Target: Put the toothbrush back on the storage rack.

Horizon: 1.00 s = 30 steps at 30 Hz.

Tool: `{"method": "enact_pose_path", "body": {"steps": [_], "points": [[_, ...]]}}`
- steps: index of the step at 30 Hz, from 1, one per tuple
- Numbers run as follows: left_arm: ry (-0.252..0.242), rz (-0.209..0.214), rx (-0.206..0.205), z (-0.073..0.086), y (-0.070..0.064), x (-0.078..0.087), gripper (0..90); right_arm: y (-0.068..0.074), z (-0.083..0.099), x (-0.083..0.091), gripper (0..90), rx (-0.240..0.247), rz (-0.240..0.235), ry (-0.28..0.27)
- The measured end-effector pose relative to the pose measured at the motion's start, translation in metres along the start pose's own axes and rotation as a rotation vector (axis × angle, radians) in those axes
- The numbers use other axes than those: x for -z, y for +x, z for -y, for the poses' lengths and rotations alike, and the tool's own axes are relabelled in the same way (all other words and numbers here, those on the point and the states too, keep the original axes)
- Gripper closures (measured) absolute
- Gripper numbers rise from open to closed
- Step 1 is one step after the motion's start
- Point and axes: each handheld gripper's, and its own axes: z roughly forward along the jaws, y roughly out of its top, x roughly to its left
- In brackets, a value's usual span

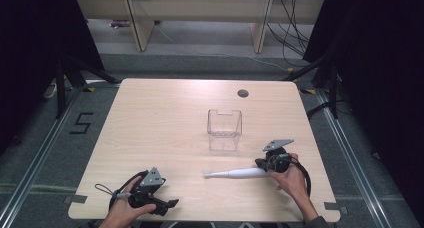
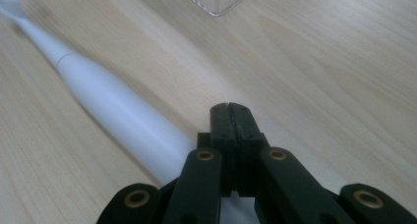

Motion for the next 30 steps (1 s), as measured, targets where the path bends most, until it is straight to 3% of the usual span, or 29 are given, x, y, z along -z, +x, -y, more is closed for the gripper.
{"method": "enact_pose_path", "body": {"steps": [1,3,4,9,11,12,13,14,16,18,19,27,28,30], "points": [[-0.014,0.000,0.011,0.000,-0.001,-0.001,14.9,-0.001,0.001,0.001,89.6,0.011,0.014,0.001],[-0.005,-0.012,-0.002,0.000,0.000,0.000,14.9,0.003,0.002,0.005,89.5,-0.033,0.011,0.032],[-0.006,-0.009,0.001,0.000,0.000,0.000,14.9,0.002,0.004,0.004,89.5,0.002,0.015,0.019],[-0.007,-0.005,0.005,0.000,-0.001,0.000,14.9,0.005,0.007,0.010,89.1,-0.017,0.019,0.028],[-0.005,-0.010,-0.001,0.000,0.000,0.000,14.9,0.003,0.008,0.010,88.7,0.032,0.022,0.008],[-0.004,-0.010,0.000,0.000,0.000,0.000,14.9,0.004,0.009,0.008,88.2,0.026,0.025,-0.010],[-0.005,-0.009,0.001,0.000,0.000,0.000,14.9,0.003,0.008,0.010,87.5,0.050,0.018,0.002],[-0.004,-0.009,0.001,0.000,0.000,0.000,14.9,0.005,0.007,0.011,86.8,0.023,0.008,0.009],[-0.002,-0.003,-0.003,0.000,0.000,0.000,14.9,0.004,0.006,0.012,85.8,0.062,0.021,-0.031],[0.000,-0.002,-0.004,0.000,0.000,0.000,14.9,0.005,0.004,0.016,85.4,0.082,0.024,-0.010],[0.000,-0.003,-0.004,0.000,0.000,0.000,14.9,0.009,0.003,0.017,85.3,0.048,0.018,0.002],[-0.001,-0.008,-0.005,0.000,0.001,0.000,14.9,0.018,-0.007,0.021,81.8,0.108,-0.001,0.035],[-0.001,-0.008,-0.004,0.000,0.001,0.000,14.9,0.021,-0.007,0.020,80.8,0.090,-0.006,0.034],[-0.001,-0.008,-0.004,0.000,0.001,0.000,14.9,0.020,-0.009,0.019,78.6,0.116,-0.001,0.020]]}}
